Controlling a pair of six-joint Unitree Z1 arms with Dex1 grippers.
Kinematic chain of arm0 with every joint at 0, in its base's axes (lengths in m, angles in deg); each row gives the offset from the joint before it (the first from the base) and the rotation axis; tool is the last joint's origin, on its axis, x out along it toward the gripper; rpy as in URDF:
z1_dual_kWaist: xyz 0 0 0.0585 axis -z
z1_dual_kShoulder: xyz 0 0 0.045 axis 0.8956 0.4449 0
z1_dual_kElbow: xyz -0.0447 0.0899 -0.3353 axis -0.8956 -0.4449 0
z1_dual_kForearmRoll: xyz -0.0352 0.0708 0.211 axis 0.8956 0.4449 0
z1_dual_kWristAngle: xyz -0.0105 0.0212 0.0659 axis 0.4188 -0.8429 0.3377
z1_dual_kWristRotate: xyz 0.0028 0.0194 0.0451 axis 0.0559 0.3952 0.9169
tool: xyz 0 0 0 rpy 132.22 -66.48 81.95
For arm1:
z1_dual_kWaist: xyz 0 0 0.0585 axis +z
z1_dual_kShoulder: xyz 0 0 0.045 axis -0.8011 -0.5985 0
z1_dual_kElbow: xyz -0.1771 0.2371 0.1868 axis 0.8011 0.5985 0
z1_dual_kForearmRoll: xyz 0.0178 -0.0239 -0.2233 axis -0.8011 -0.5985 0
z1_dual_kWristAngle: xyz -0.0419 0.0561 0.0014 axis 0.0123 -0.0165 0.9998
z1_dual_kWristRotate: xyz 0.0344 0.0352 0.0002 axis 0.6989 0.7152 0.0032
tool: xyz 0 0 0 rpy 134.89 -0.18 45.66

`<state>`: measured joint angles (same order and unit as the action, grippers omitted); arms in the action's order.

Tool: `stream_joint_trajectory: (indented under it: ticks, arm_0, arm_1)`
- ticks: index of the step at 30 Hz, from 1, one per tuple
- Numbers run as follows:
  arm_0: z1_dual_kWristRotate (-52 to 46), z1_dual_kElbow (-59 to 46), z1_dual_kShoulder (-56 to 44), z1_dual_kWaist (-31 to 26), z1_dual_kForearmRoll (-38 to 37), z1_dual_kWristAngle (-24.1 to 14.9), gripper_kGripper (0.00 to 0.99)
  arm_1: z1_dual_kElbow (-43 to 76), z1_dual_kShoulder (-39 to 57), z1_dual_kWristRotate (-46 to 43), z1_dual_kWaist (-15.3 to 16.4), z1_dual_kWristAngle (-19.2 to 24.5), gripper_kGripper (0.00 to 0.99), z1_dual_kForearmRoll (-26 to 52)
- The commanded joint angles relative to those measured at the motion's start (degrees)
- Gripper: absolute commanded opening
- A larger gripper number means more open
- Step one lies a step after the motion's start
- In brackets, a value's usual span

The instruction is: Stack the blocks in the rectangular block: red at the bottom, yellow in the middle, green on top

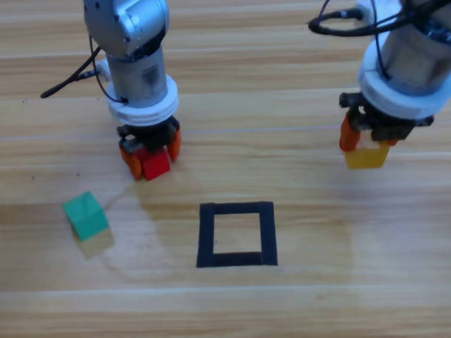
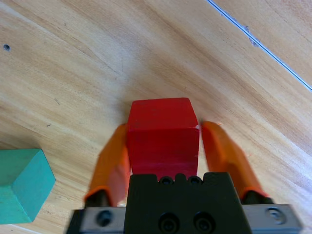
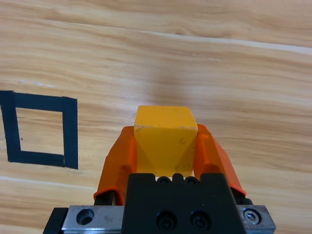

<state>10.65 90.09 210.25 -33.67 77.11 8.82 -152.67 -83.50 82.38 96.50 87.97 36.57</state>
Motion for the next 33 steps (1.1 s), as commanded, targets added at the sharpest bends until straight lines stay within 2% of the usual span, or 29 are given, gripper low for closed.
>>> stream_joint_trajectory:
  ticks: [1, 4, 5, 9, 15, 17, 24, 33]
  arm_0:
    - [3.4, -2.6, 2.9, -1.4, -0.2, -0.2, 0.291]
    - [6.5, -2.7, 1.7, -1.6, 0.2, -0.9, 0.061]
    - [8.3, -2.6, 1.0, -1.6, 0.1, -0.9, 0.021]
    - [18.2, 1.0, -0.7, 0.3, 0.0, -0.6, 0.018]
    - [32.9, 1.5, -3.3, 9.2, 0.5, -0.1, 0.008]
    - [34.8, 0.4, -3.9, 11.7, 2.1, 0.9, 0.0]
    - [33.9, -2.0, -7.1, 22.0, 2.3, -1.2, 0.0]
    - [21.8, -2.1, -6.7, 23.4, 2.3, -1.2, 0.0]
  arm_1:
    - [1.1, 2.1, -0.4, 1.5, 1.0, 0.0, -1.9]
    - [1.1, 1.9, -0.4, 1.5, 0.8, 0.0, -1.9]
    - [1.1, 1.9, -0.4, 1.5, 0.8, 0.0, -1.9]
    - [1.1, 1.4, -0.4, 1.5, 0.8, 0.0, -1.9]
    - [1.1, 1.2, -0.4, 1.5, 0.9, 0.0, -1.9]
    - [1.2, 1.2, -0.3, 1.5, 0.9, 0.0, -2.0]
    - [1.4, 0.6, -0.2, 1.4, 0.7, 0.0, -1.9]
    - [1.1, 0.0, -0.4, 1.5, 0.5, 0.0, -1.9]
